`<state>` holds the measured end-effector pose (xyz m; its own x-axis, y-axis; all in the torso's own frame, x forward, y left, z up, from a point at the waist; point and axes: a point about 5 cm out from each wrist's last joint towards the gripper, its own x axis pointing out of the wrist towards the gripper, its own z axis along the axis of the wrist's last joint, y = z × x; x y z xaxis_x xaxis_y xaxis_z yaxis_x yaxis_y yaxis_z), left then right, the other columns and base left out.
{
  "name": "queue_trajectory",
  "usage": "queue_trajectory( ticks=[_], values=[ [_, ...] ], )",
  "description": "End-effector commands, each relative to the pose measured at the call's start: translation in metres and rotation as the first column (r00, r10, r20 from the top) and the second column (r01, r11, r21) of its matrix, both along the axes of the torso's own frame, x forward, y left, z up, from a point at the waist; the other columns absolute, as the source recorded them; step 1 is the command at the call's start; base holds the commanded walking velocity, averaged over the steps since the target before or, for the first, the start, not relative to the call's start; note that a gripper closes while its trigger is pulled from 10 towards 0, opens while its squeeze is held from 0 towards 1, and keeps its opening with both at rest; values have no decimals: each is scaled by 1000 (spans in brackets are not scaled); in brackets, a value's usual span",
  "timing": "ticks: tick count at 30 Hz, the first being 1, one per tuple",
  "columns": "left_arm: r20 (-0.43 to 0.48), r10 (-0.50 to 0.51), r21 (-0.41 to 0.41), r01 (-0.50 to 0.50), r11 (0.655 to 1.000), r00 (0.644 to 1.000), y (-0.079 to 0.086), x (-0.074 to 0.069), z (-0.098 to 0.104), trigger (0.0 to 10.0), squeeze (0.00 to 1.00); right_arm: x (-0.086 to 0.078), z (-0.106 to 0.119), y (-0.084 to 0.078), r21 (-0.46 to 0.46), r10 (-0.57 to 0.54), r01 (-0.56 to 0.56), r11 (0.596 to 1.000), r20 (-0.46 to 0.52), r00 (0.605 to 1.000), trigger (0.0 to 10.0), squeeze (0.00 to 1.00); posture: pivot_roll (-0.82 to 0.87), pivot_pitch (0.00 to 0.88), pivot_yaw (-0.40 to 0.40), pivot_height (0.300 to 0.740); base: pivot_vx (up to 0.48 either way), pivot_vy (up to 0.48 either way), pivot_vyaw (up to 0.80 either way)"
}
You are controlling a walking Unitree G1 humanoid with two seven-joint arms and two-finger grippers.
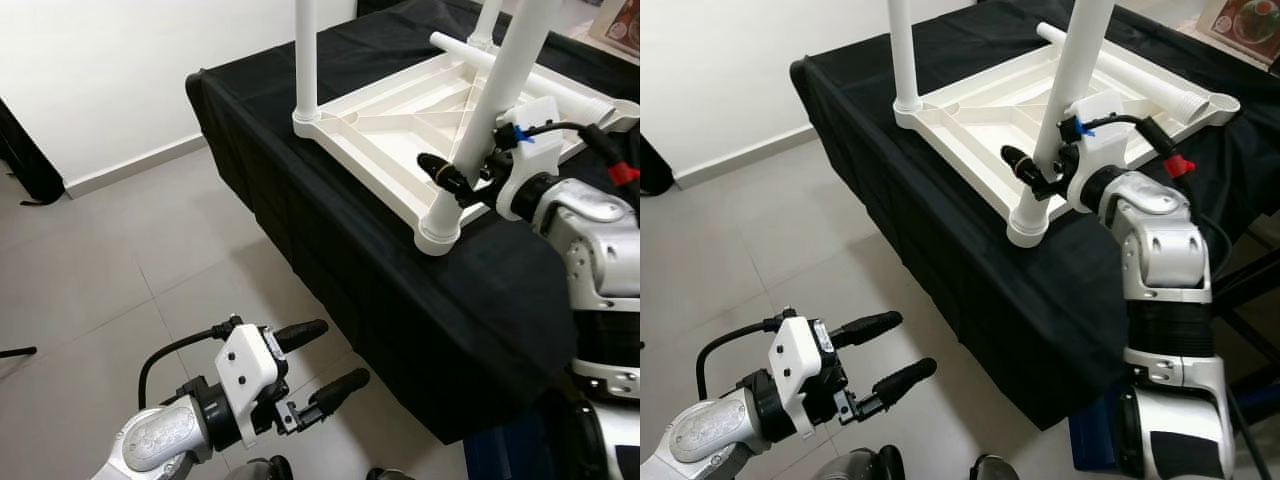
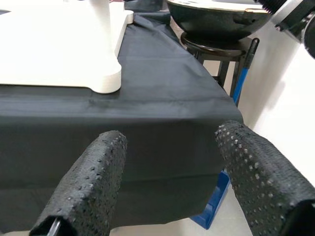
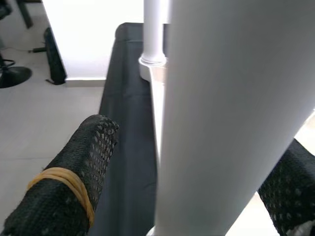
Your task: Building children table
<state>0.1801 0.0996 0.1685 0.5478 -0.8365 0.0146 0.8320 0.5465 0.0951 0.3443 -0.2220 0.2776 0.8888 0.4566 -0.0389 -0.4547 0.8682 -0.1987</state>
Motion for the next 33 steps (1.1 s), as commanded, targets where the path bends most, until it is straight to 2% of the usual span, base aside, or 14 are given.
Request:
queue_trajectory(
  ticks=[1, 4, 7, 11, 12, 13, 24, 27, 28, 30, 31, 33],
  values=[
    [-18, 5, 17, -5, 1000, 1000, 1, -1, -5, 10000, 0, 0, -5, -10, -13, 63, -63, 998, -23, 998, 10000, 0, 9, 174, -22, 740, 0, 0, 0],
    [-18, 5, 18, -5, 1000, 1000, 1, -1, -5, 10000, 0, 1, -6, -15, -16, 83, -84, 996, -29, 996, 10000, 0, 16, 174, -19, 740, 0, 0, 0],
    [-20, 6, 20, -5, 1000, 1000, 2, -2, -4, 10000, 0, 6, -9, -27, -12, 75, -76, 997, -24, 997, 10000, 0, 20, 176, -17, 740, 0, 0, 0],
    [-20, 8, 24, -7, 1000, 1000, 3, -2, -4, 10000, 0, 8, -10, -31, 1, 63, -62, 998, -12, 998, 10000, 0, 25, 172, -12, 740, 0, 0, 0],
    [-19, 8, 25, -7, 1000, 1000, 3, -2, -4, 10000, 0, 10, -10, -32, 16, 52, -51, 999, -10, 999, 6902, 0, 30, 174, -11, 740, 0, 0, 0],
    [-18, 8, 27, -8, 1000, 1000, 4, -2, -4, 10000, 0, 11, -11, -32, 25, 49, -48, 999, -7, 999, 0, 0, 35, 172, -10, 740, 0, 0, 0],
    [-19, 11, 29, -11, 1000, 1000, 5, -3, -3, 10000, 0, 7, -22, -27, 39, 56, -55, 998, -14, 998, 0, 0, 27, 178, -10, 740, 0, 0, 0],
    [-18, 9, 28, -8, 1000, 1000, 4, -2, -3, 10000, 0, 7, -27, -29, 15, -20, 20, 1000, -8, 1000, 0, 0, 22, 177, -12, 740, 0, 0, 0],
    [-17, 9, 26, -8, 1000, 1000, 4, -2, -3, 10000, 0, 10, -32, -28, -19, -138, 138, 990, 19, 990, 0, 0, 16, 178, -14, 740, 0, 0, 0],
    [-17, 9, 26, -8, 1000, 1000, 4, -2, -3, 10000, 0, 10, -32, -28, -19, -138, 138, 990, 19, 990, 0, 0, 16, 178, -14, 740, 0, 0, 0],
    [-17, 9, 25, -8, 1000, 1000, 4, -2, -3, 10000, 0, 9, -34, -26, -34, -183, 184, 982, 30, 983, 0, 0, 17, 179, -15, 740, 0, 0, 0],
    [-19, 7, 26, -7, 1000, 1000, 3, -2, -4, 10000, 0, 7, -36, -23, -3, -349, 349, 937, 43, 936, 0, 0, 12, 178, -15, 740, 0, 0, 0]
  ],
)
